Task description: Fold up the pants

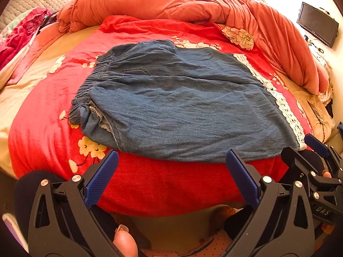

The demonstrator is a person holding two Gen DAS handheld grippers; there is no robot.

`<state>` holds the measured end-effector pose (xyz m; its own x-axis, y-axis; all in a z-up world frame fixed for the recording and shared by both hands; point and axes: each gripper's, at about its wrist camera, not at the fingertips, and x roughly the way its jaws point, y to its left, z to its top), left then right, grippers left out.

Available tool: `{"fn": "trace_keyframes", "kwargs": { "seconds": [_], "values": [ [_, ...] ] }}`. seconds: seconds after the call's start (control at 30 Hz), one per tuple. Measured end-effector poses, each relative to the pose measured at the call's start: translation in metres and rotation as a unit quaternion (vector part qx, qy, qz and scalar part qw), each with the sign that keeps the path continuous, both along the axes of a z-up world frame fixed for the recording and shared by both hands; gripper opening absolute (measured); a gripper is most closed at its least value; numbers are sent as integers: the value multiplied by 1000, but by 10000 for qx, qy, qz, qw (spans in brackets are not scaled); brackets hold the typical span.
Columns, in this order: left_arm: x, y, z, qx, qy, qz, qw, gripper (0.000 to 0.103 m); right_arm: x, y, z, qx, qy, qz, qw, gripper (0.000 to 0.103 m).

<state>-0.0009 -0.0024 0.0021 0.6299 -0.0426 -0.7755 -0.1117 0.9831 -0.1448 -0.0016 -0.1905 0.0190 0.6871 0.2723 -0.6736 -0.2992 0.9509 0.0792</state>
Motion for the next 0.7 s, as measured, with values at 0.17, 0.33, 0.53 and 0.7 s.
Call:
{"fn": "trace_keyframes", "kwargs": {
  "seconds": [0.17, 0.33, 0.53, 0.7],
  "values": [
    [2, 1, -2, 16, -12, -27, 10000, 94, 1, 0, 0, 28, 2, -8, 10000, 99],
    [4, 1, -4, -23, 7, -49, 10000, 94, 6, 0, -1, 79, -6, -15, 10000, 99],
    [15, 6, -8, -21, 64, -58, 10000, 94, 21, -1, -2, 166, 61, -7, 9998, 99],
    [28, 15, -9, -87, 119, -52, 9999, 94, 38, 1, -2, 202, 43, 15, 9998, 99]
  ]
}}
